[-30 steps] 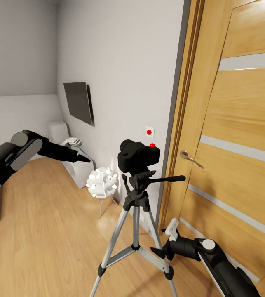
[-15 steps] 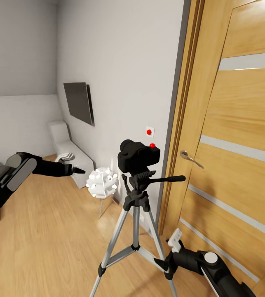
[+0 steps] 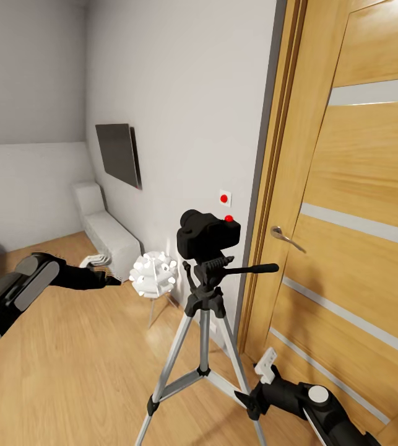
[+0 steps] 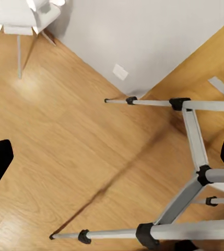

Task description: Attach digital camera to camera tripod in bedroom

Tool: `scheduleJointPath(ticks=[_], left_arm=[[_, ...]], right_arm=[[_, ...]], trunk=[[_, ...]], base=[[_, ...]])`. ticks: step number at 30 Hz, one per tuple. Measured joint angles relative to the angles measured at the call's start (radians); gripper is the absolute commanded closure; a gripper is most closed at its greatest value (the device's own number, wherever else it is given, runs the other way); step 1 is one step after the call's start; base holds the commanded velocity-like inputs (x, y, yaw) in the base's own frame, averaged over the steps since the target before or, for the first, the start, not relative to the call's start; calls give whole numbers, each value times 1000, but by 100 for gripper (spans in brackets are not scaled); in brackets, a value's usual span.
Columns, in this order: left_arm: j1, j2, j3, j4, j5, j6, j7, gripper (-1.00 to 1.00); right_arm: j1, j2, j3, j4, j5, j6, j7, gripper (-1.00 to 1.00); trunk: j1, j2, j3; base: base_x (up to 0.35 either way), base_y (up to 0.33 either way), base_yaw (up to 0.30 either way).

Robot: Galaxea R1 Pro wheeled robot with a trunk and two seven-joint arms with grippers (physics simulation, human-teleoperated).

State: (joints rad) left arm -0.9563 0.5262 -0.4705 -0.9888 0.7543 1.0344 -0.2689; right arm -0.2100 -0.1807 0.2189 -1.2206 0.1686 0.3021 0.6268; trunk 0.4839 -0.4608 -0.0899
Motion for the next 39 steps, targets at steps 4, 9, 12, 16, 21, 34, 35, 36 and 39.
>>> scheduleJointPath(ticks=[4,9,12,16,21,34,35,36,39], left_arm=[[37,0,3,3,0,-1,14,-100],[228,-8,62,29,-2,-26,67,-100],[344,-19,93,58,-3,-81,99,-100],[480,-34,120,125,-1,-170,124,-100],[612,-94,133,316,-4,-323,133,-100],[707,-287,138,913,-18,-763,139,-100],[722,-300,137,930,-19,-785,139,-100],[739,-312,137,943,-18,-805,140,-100],[786,-350,138,970,-17,-852,139,-100]], right_arm=[[0,-1,-1,30,0,2,-8,-100],[0,0,-1,198,-1,5,-143,-100],[0,2,-1,307,-5,4,-248,-100],[-1,5,-4,473,-10,-2,-361,-100],[-4,11,-5,698,-19,-19,-425,-100],[-4,24,6,893,-19,-130,-459,-100],[-4,25,8,899,-18,-133,-459,-100],[-3,26,9,907,-18,-135,-459,-100],[-1,27,13,958,-16,-139,-460,-100]], trunk=[[0,0,0],[0,0,0],[0,0,0],[0,0,0],[0,0,0],[0,0,0],[0,0,0],[0,0,0],[0,0,0]], base=[[0,0,0],[0,0,0],[0,0,0],[0,0,0],[0,0,0],[0,0,0],[0,0,0],[0,0,0],[0,0,0]])
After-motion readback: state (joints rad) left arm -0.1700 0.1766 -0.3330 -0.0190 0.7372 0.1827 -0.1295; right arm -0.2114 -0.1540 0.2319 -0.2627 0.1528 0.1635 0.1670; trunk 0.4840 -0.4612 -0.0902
